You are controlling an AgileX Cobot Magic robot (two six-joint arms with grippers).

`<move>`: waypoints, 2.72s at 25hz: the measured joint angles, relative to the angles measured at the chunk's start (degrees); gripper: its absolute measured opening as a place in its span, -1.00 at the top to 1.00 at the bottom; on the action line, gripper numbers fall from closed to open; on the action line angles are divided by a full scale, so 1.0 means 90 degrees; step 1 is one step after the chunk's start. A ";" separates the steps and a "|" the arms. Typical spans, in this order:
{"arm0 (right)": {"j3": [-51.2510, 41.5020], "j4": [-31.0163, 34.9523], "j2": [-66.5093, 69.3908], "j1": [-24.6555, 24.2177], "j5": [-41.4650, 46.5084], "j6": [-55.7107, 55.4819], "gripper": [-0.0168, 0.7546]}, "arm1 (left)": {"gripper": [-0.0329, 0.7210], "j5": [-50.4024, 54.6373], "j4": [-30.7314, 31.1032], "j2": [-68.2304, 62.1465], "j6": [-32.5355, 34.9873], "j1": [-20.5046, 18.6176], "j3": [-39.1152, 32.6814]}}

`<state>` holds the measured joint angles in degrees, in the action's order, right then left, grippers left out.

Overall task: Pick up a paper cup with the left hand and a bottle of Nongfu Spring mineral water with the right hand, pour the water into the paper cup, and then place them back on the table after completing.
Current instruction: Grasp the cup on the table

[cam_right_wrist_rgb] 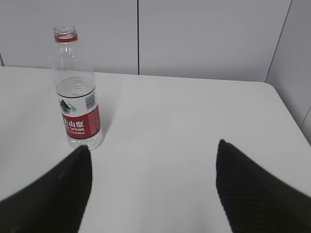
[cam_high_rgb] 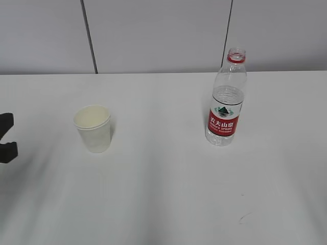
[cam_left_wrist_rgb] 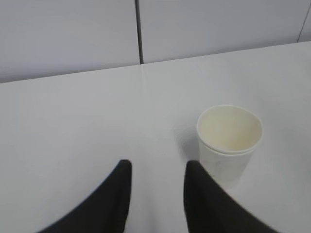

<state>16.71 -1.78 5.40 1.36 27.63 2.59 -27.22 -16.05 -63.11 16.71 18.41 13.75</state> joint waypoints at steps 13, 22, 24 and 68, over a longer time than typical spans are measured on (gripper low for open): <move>0.0000 0.0000 0.0000 0.0000 0.0000 -0.0013 -0.56 | 0.28 -0.2622 0.1348 -0.2053 -0.1377 0.0064 -0.0303; 0.0000 0.0000 0.0000 0.0000 -0.0003 -0.0013 -0.56 | 0.28 -0.4186 0.2230 -0.3340 -0.1647 0.0064 -0.0643; 0.0000 0.0000 0.0000 0.0000 -0.0003 -0.0013 -0.56 | 0.28 -0.4207 0.2359 -0.3701 -0.1654 0.0064 -0.0648; -0.0010 0.0000 0.0014 0.0000 -0.0014 -0.0023 -0.56 | -0.67 -0.4252 0.2449 -0.6631 -0.1856 0.0064 0.2296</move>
<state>16.62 -1.78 5.52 1.36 27.51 2.37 -65.49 5.99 -122.78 0.00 18.99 34.41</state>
